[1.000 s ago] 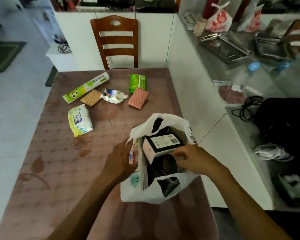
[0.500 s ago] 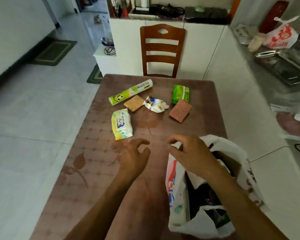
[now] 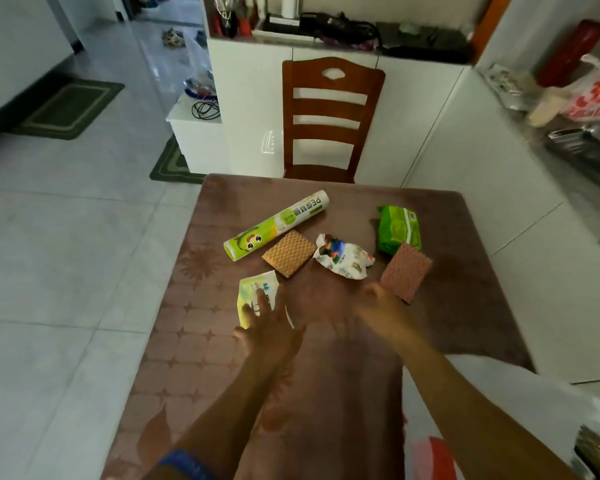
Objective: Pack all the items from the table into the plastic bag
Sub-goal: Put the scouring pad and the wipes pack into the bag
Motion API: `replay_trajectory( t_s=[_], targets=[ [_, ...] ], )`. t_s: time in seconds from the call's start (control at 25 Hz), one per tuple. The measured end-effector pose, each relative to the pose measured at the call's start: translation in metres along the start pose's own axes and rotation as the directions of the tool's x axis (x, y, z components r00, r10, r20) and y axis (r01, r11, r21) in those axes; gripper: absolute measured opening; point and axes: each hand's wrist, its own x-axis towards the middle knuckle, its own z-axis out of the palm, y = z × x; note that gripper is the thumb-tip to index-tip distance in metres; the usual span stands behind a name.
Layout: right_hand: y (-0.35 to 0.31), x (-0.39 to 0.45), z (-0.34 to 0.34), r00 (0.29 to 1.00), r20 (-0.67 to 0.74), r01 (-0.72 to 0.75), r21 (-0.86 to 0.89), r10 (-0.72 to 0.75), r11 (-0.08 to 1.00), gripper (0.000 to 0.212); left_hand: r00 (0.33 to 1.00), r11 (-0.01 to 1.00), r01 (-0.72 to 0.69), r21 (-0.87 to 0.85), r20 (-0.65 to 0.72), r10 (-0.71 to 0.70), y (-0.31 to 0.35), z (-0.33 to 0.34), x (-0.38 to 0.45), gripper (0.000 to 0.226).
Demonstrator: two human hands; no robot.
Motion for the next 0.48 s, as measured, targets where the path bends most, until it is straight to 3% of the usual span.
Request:
replay_trajectory(
  t_s=[0.12,0.28,0.4,0.48],
  targets=[
    [0.013,0.049,0.000,0.981,-0.107,-0.136,0.219,0.162,0.966,0.059,0.993,0.990,0.119,0.076,-0.032,-0.117,0.007,0.021,0.026,0.100],
    [0.054,0.100,0.002,0.890,-0.394,-0.166,0.193,0.231,0.967,0.101,0.995,0.981,0.047,0.190,-0.099,-0.029,-0.001,0.041,0.043,0.091],
    [0.075,0.122,0.006,0.857,-0.367,-0.260,0.301,0.363,0.918,0.114,0.994,0.970,0.004,0.242,-0.108,0.023,-0.003,0.039,0.046,0.088],
    [0.077,0.144,0.007,0.835,-0.364,-0.303,0.323,0.413,0.897,0.107,0.991,0.954,-0.091,0.285,-0.072,0.116,-0.004,0.038,0.053,0.088]
  ],
)
